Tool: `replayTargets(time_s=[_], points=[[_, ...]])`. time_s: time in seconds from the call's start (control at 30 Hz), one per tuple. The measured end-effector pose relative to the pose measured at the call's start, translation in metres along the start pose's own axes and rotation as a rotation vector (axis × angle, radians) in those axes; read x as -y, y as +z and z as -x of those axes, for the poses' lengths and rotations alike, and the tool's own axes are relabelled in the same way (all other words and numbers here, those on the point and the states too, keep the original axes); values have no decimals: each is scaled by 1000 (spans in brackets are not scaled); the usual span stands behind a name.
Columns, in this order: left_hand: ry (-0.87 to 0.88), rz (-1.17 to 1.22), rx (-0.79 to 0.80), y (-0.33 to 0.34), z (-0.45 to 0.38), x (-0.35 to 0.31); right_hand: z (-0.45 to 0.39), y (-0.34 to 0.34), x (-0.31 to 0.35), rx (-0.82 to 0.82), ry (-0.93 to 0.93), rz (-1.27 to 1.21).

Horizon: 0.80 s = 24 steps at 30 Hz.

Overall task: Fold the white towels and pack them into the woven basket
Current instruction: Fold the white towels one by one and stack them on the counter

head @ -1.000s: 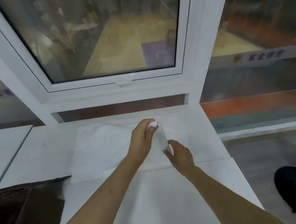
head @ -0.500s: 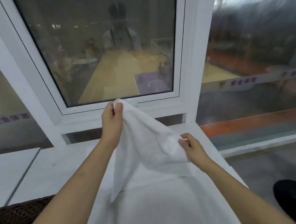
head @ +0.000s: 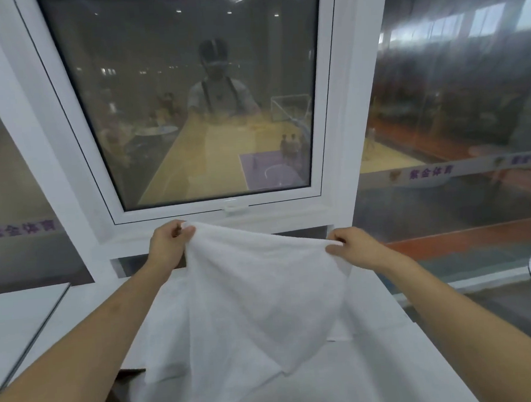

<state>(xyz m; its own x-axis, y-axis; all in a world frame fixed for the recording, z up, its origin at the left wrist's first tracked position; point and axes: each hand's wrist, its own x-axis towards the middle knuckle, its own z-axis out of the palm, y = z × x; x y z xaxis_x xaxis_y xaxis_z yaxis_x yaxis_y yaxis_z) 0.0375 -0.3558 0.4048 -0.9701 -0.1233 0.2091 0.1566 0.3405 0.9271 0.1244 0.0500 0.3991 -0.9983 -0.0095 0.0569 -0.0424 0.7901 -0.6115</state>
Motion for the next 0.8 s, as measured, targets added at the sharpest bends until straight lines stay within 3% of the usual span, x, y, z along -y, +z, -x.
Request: replayTargets(time_s=[0.2, 0.5, 0.63, 0.8], points=[[32, -38, -15, -26, -76, 3, -63, -29, 39, -285, 0, -143], [275, 222, -219, -56, -74, -150, -72, -126, 128, -696, -149, -241], [307, 257, -188, -61, -54, -162, -43, -138, 131, -743, -191, -137], [278, 208, -142, -62, -2, -146, -3, -122, 103, -633, -164, -197]])
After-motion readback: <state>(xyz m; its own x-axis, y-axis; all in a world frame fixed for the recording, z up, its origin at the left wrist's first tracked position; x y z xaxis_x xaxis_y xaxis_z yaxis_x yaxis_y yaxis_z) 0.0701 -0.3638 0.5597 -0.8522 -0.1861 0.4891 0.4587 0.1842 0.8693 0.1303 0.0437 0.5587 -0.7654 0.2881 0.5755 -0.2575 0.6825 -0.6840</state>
